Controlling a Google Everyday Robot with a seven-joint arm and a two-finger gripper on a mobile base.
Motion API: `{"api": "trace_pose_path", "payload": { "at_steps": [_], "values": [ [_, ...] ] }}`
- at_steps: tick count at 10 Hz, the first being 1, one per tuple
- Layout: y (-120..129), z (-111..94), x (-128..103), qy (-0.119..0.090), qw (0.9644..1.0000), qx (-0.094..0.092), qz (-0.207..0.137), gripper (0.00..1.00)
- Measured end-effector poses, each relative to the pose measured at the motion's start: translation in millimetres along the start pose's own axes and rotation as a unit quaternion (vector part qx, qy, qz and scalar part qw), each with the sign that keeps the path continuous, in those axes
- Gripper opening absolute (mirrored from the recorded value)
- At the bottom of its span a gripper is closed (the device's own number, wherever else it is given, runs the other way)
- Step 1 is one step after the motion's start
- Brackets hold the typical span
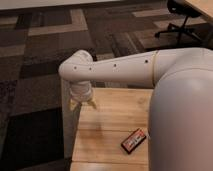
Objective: Place the white sponge in the ceramic cup
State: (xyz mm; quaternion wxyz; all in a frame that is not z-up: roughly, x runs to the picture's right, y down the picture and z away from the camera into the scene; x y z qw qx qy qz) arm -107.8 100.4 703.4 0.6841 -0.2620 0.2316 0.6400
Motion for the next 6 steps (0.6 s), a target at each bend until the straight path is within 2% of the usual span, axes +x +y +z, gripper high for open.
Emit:
{"api": "trace_pose_path", "payload": {
  "at_steps": [2, 4, 6],
  "values": [
    [-5, -3, 1, -0.004, 1.0000, 0.003, 0.005, 0.65],
    [-39, -14, 8, -0.017, 0.9993, 0.027, 0.020, 0.65],
    [-69, -18, 18, -0.016, 0.9986, 0.039, 0.030, 0.65]
  ]
}}
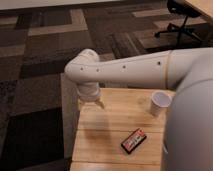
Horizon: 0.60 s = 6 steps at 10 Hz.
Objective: Place the white sponge in the ceramic cup
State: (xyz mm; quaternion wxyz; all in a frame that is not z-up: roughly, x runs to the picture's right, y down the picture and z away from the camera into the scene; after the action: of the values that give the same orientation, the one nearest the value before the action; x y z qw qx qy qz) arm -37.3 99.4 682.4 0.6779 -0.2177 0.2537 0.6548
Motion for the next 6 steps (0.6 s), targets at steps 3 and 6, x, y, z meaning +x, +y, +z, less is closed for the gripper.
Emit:
{"api": "trace_pose_path", "payload": {
  "at_steps": [3, 6],
  "values": [
    [-92, 3, 24, 0.013, 0.9993, 0.034, -0.011, 0.65],
    [-90, 3, 25, 0.014, 0.9993, 0.033, -0.012, 0.65]
  ]
}}
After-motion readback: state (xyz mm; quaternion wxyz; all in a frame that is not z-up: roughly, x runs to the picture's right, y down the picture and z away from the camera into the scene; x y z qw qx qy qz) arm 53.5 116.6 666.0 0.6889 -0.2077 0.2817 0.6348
